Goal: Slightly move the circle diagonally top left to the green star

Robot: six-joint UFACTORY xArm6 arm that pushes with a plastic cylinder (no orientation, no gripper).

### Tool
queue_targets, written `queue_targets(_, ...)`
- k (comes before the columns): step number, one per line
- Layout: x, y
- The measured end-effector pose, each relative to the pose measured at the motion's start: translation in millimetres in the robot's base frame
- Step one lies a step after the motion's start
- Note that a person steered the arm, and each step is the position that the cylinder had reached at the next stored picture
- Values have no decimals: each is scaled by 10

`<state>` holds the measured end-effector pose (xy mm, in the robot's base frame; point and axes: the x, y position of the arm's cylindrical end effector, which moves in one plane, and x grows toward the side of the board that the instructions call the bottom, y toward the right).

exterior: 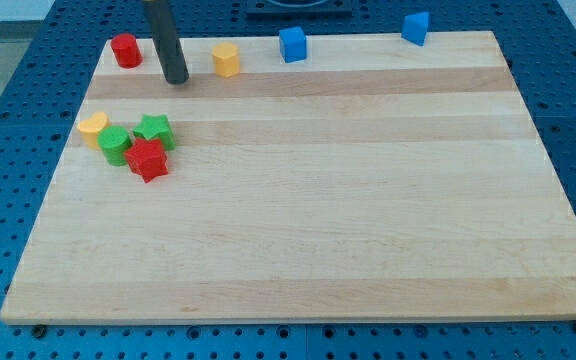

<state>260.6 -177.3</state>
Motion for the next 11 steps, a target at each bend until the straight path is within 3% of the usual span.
queue_targets(2, -661, -37)
queue_targets(8, -688, -768)
queue_targets(11, -609, -754)
